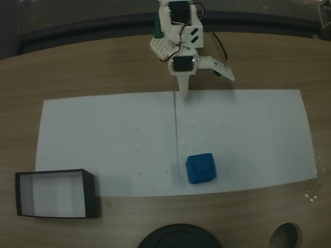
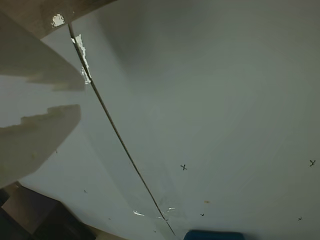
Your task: Grab a blue square and put it in the box.
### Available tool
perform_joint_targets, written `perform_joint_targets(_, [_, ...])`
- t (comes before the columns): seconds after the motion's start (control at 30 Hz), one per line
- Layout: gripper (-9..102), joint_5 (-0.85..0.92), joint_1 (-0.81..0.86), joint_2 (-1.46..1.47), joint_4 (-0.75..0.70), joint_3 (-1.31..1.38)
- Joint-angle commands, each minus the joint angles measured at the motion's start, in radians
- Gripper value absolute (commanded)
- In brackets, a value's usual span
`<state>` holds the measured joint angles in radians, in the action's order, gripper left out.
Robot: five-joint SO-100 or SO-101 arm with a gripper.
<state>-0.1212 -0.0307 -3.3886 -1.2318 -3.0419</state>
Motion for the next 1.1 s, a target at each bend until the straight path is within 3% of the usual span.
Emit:
perform_joint_targets(0.0, [4, 0.002, 0.009, -0.003, 0.058, 0.051])
perform_joint_targets(0.13, [12, 0.015, 0.009, -0.003, 0.114, 0.052])
perform_joint_targets(0.3, [20, 0.210, 0.015, -0.003, 0.199, 0.080])
perform_joint_targets(0.5, [25, 0.156, 0.075, 0.040, 0.258, 0.305])
perform_joint_targets(0.73, [29, 0.156, 0.063, 0.442, 0.078, 0.738])
perform_joint_targets(1.07, [33, 0.092, -0.158, 1.331, -0.290, 1.497])
